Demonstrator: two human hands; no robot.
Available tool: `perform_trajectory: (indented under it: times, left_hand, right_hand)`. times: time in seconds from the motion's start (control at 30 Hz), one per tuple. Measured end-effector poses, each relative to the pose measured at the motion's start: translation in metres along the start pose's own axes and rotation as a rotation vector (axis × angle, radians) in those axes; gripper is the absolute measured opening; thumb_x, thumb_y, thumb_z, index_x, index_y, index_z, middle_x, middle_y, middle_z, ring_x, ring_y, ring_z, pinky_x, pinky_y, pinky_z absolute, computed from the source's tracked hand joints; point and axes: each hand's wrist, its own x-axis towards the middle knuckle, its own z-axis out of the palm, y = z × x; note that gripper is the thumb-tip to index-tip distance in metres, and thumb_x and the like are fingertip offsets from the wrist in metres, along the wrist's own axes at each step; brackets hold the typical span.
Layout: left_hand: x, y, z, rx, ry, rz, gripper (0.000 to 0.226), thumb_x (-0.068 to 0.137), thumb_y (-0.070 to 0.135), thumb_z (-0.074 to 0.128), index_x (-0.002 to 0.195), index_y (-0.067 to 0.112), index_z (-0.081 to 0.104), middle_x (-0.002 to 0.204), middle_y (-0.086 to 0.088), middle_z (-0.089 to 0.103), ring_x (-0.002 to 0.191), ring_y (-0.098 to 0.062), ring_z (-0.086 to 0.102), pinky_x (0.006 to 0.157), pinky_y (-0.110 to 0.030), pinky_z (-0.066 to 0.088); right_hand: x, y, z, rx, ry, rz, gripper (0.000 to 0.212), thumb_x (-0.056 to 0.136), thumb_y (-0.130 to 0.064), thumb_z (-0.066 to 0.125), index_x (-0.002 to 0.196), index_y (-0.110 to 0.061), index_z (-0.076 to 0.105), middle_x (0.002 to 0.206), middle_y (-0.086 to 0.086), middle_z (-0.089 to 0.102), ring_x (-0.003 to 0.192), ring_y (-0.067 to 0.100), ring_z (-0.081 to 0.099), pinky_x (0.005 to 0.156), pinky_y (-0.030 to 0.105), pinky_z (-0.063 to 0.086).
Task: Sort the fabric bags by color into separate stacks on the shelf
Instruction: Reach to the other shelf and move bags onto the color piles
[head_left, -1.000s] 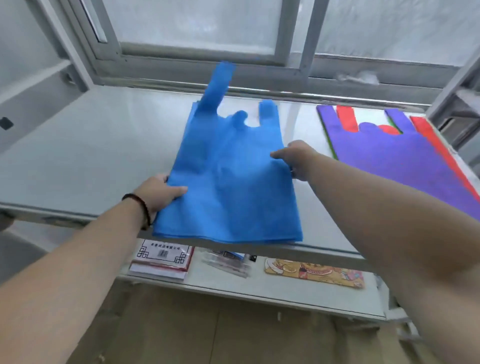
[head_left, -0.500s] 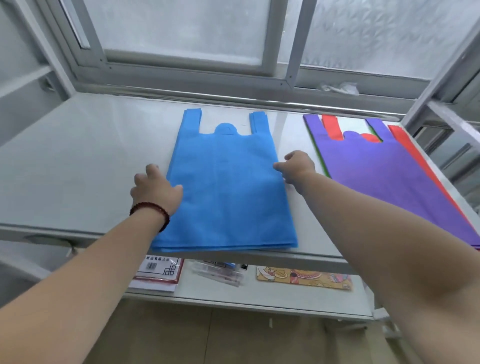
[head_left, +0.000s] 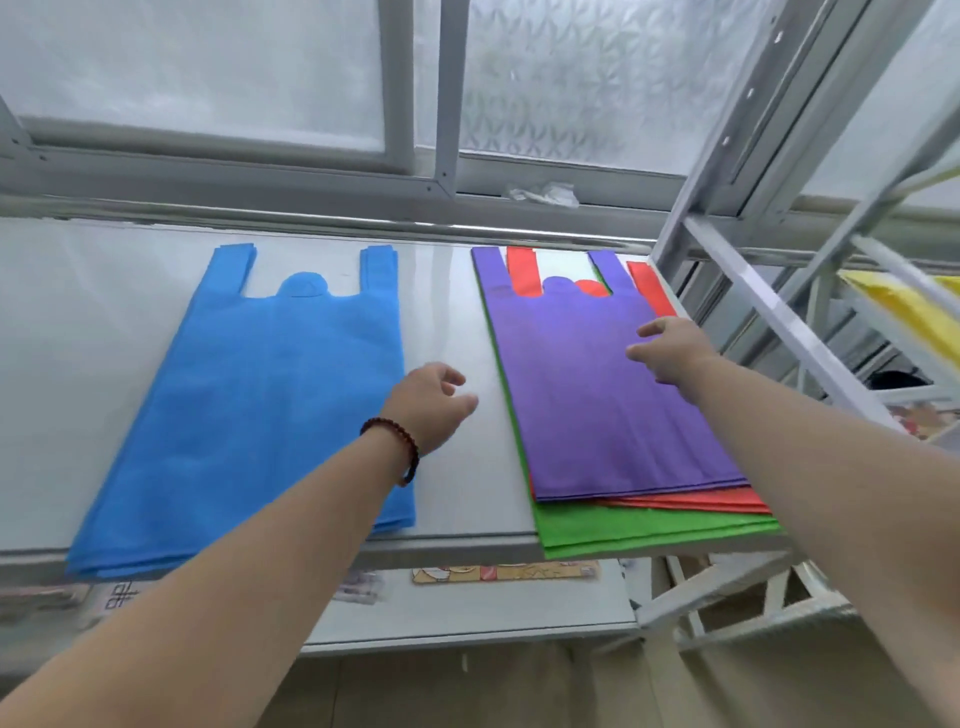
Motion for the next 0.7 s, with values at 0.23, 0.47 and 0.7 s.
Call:
perform_trajectory:
  times: [0.23,0.47,0.7]
  left_hand:
    - [0.025,0.047,0.074,-0.027,-0.053,-0.029,0.044,0.088,0.021,0.060,0.128,0.005,0.051,0.131,-0.015,0.054,0.120,-0.025,0.053,0.099,-0.030,0.042]
    - [0.041,0.069,0.110,0.089,0.131,-0.151,0.066,0.086,0.030,0.059,0.143,0.011,0.030,0.145,-0.015,0.034,0.134,-0.031,0.032,0.109,-0.036,0.028]
    - [0.040,0.065,0.117,0.111,0.264,-0.318,0.061,0.084,0.024,0.060,0.136,0.006,0.033,0.139,-0.017,0.039,0.127,-0.036,0.040,0.103,-0.037,0.035]
  right_hand:
    - [0.041,0.052,-0.035,0.041,-0.033,-0.015,0.041,0.083,-0.009,0.066,0.121,0.000,0.058,0.099,0.006,0.051,0.091,0.017,0.048,0.077,0.027,0.039]
    - [0.069,0.066,-0.044,0.228,-0.248,0.063,0.053,0.088,-0.004,0.059,0.137,-0.001,0.041,0.112,0.009,0.051,0.099,0.022,0.050,0.081,0.031,0.042]
    - [0.065,0.068,-0.035,0.083,-0.345,-0.055,0.013,0.083,-0.007,0.061,0.093,0.001,0.059,0.086,0.010,0.054,0.074,0.022,0.050,0.057,0.026,0.040]
